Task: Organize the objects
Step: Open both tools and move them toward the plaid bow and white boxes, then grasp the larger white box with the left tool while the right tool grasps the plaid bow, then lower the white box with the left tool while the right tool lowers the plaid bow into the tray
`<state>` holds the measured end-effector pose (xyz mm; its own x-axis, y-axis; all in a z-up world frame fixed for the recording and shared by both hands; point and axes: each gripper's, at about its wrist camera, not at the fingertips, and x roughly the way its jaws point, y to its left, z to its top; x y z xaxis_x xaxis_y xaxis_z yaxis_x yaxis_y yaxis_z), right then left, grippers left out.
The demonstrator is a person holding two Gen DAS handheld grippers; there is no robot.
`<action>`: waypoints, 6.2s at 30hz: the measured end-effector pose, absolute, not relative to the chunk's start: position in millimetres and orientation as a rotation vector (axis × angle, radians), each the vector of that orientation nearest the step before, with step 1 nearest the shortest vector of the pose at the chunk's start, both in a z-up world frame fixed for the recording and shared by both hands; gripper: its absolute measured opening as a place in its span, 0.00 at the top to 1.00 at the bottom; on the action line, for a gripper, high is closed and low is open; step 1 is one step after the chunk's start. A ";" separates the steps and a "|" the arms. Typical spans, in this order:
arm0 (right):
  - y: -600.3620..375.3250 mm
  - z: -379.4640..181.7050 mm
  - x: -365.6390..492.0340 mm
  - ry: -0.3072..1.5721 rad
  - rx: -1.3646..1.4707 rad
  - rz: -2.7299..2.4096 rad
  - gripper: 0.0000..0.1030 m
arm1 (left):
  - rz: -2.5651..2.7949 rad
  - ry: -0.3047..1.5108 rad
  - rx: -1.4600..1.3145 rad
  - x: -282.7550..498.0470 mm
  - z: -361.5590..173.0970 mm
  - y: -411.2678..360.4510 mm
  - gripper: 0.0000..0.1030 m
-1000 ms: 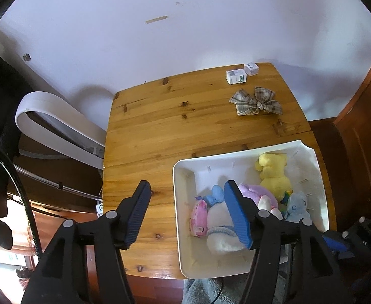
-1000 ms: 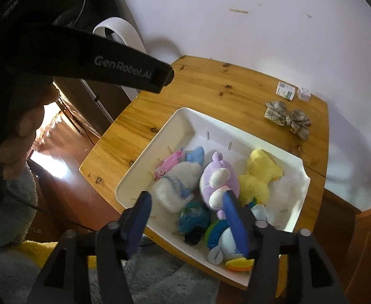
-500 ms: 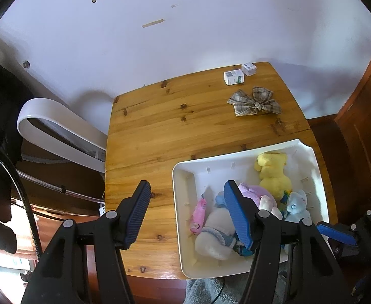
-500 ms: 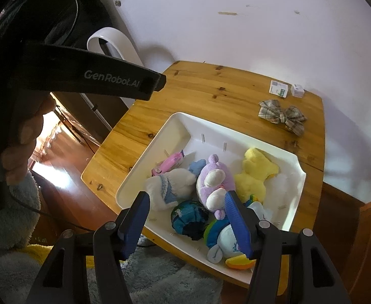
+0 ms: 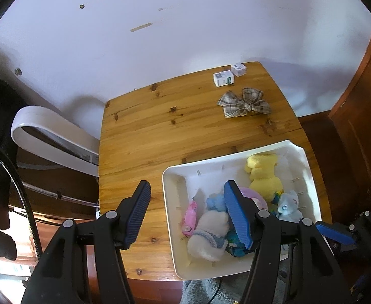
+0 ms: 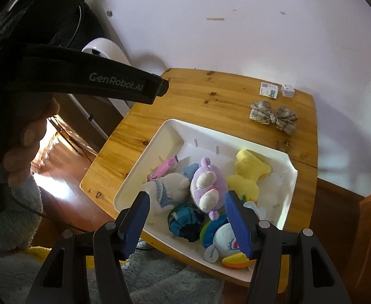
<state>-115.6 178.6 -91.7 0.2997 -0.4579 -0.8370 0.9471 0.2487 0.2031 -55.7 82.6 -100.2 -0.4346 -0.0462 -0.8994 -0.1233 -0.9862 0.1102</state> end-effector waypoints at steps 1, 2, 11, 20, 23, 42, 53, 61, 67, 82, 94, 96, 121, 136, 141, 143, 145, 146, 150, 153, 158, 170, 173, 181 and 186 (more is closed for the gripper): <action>179.2 -90.7 -118.3 0.726 0.819 -1.091 0.40 | 2.607 0.252 -1.637 -55.9 -98.7 84.9 0.37; 179.5 -89.9 -120.5 0.719 0.822 -1.096 0.40 | 2.604 0.257 -1.626 -56.0 -96.5 87.6 0.37; 184.3 -80.8 -137.8 0.660 0.838 -1.141 0.40 | 2.557 0.289 -1.537 -55.4 -80.2 109.6 0.37; 183.7 -77.1 -149.4 0.612 0.863 -1.170 0.40 | 2.528 0.336 -1.488 -59.6 -70.2 121.0 0.37; 182.7 -75.5 -152.2 0.597 0.872 -1.176 0.40 | 2.522 0.343 -1.479 -60.5 -67.9 122.2 0.37; 147.1 -43.3 -166.0 0.549 0.843 -1.234 0.40 | 2.508 0.357 -1.407 -84.0 -42.2 112.8 0.37; 102.4 -12.9 -176.2 0.541 0.769 -1.305 0.40 | 2.494 0.396 -1.328 -121.1 -20.6 112.4 0.37; 57.8 -5.0 -193.2 0.569 0.722 -1.365 0.40 | 2.421 0.404 -1.318 -170.9 -19.5 123.7 0.37; 20.8 -13.4 -212.8 0.611 0.737 -1.388 0.40 | 2.355 0.387 -1.372 -217.9 -33.1 132.6 0.37; -59.9 -84.5 -228.5 0.798 0.750 -1.329 0.30 | 2.237 0.438 -1.554 -314.1 -117.5 153.2 0.37; -107.0 -188.4 -242.5 0.983 0.750 -1.195 0.29 | 2.101 0.358 -1.688 -386.9 -216.4 163.6 0.37; -110.0 -203.7 -235.9 1.020 0.724 -1.165 0.29 | 2.072 0.360 -1.700 -395.0 -228.9 168.1 0.37; -116.5 -304.0 -213.7 1.087 0.729 -1.057 0.58 | 1.779 0.736 -1.449 -428.3 -308.5 233.3 0.21; -106.8 -292.5 -223.0 0.968 0.867 -1.089 0.67 | 1.743 0.839 -1.433 -418.3 -325.2 255.8 0.26; -97.4 -285.7 -222.9 0.927 0.882 -1.132 0.69 | 1.746 0.911 -1.453 -410.9 -330.3 255.9 0.63; -98.0 -280.1 -226.7 0.907 0.886 -1.146 0.69 | 1.769 0.900 -1.462 -409.9 -328.8 251.2 0.63; -97.3 -272.0 -228.2 0.889 0.886 -1.156 0.69 | 1.779 0.845 -1.477 -406.6 -320.0 250.3 0.63; -96.2 -268.8 -228.6 0.883 0.884 -1.163 0.69 | 1.783 0.800 -1.489 -407.2 -315.6 246.3 0.64; -84.3 -248.3 -232.2 0.852 0.873 -1.184 0.69 | 1.827 0.635 -1.518 -407.1 -288.0 226.9 0.64; -77.3 -229.7 -227.1 0.822 0.853 -1.200 0.69 | 1.860 0.534 -1.530 -402.3 -261.5 210.2 0.64; -55.2 -188.8 -214.1 0.767 0.803 -1.224 0.69 | 1.924 0.445 -1.526 -384.2 -208.1 188.4 0.64; 33.1 -82.5 -176.4 0.568 0.726 -1.264 0.69 | 2.090 0.270 -1.441 -282.6 -80.1 102.6 0.64; 55.9 -65.7 -166.4 0.522 0.730 -1.264 0.69 | 2.122 0.219 -1.437 -256.7 -65.7 84.0 0.64; 92.8 -49.6 -151.5 0.436 0.818 -1.273 0.69 | 2.213 0.115 -1.445 -194.5 -53.4 44.4 0.64; 105.4 -55.8 -151.6 0.347 0.941 -1.271 0.69 | 2.233 0.093 -1.481 -158.2 -63.1 26.6 0.64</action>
<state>-151.6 105.4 -55.8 0.3062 -0.6538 -0.6919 0.9146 0.0005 0.4043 -158.2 26.6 -63.1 -0.3174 0.3334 -0.8877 -0.4060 -0.8938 -0.1905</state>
